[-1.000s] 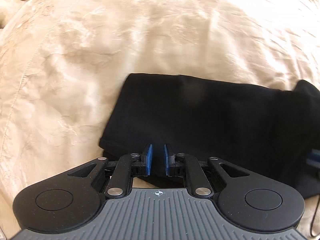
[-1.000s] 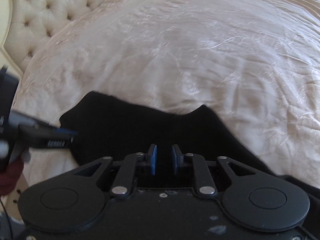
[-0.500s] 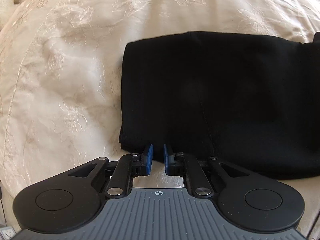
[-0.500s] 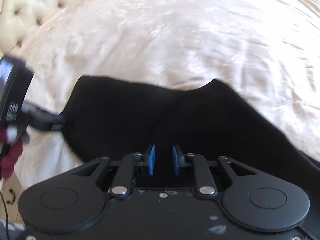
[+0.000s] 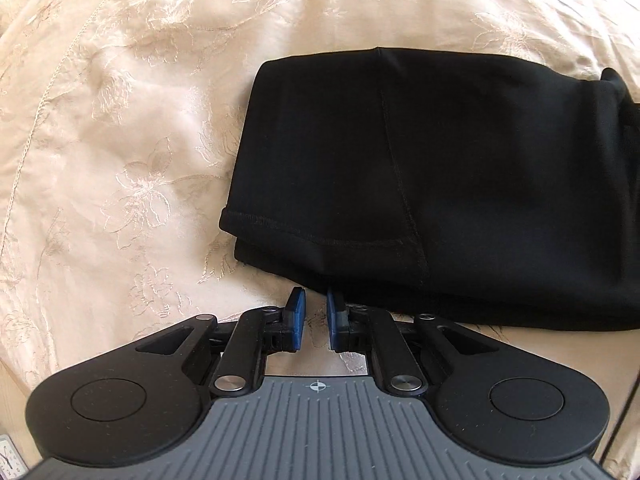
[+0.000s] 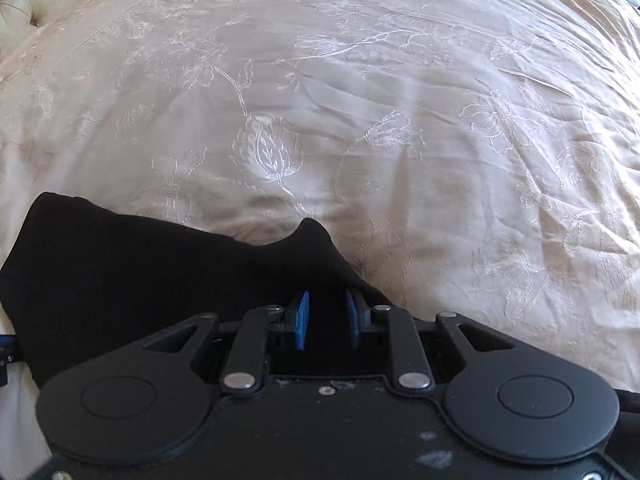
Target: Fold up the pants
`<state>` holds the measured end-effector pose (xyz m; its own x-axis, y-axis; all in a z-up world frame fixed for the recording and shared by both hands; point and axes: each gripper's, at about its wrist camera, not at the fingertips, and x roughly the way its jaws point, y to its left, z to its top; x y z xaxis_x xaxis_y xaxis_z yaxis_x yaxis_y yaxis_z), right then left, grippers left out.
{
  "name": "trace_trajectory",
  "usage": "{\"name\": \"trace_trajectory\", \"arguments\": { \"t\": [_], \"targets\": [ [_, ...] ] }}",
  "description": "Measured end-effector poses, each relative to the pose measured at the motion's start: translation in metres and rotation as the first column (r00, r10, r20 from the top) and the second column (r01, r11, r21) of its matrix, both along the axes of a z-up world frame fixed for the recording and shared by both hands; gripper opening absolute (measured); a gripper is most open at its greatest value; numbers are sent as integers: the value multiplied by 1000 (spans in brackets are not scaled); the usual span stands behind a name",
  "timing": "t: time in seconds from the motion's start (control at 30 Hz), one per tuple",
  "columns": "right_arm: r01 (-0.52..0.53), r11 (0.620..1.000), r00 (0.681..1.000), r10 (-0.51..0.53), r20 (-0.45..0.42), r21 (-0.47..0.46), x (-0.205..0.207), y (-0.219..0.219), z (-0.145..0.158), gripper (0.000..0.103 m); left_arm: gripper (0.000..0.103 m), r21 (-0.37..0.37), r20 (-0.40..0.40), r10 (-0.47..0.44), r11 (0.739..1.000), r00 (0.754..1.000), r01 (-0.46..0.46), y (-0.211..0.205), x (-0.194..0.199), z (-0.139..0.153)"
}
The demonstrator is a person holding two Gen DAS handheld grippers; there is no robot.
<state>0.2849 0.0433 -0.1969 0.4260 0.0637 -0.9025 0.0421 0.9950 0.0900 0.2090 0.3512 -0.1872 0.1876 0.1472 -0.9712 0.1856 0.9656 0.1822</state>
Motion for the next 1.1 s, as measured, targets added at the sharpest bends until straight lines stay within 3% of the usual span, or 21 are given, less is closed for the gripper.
{"name": "trace_trajectory", "arguments": {
  "t": [0.2, 0.37, 0.57, 0.73, 0.83, 0.97, 1.1],
  "targets": [
    [61, 994, 996, -67, 60, 90, -7, -16, 25, 24, 12, -101, 61, 24, 995, 998, -17, 2, -8, 30],
    [70, 985, 989, -89, 114, 160, -10, -29, 46, 29, 12, -126, 153, -1, 992, 988, 20, -9, -4, 40],
    [17, 985, 993, -37, 110, 174, 23, -25, 43, 34, 12, -114, 68, -14, 993, 998, 21, -5, 4, 12],
    [-32, 984, 999, 31, 9, 173, 43, -18, 20, 37, 12, -104, 56, -57, 993, 997, 63, 1, -2, -1],
    [-85, 984, 996, 83, 20, 156, 37, -12, 22, 15, 12, -112, 48, -49, 992, 998, 55, 2, 1, -3],
    [-112, 990, 993, 108, 48, 91, 41, -8, 27, 7, 12, -104, 43, -48, 993, 998, 52, 1, 7, -8],
    [-21, 996, 1000, 20, 11, 85, 72, -8, 10, 7, 12, -77, 55, -71, 994, 996, 75, -2, -5, -6]
  ]
}}
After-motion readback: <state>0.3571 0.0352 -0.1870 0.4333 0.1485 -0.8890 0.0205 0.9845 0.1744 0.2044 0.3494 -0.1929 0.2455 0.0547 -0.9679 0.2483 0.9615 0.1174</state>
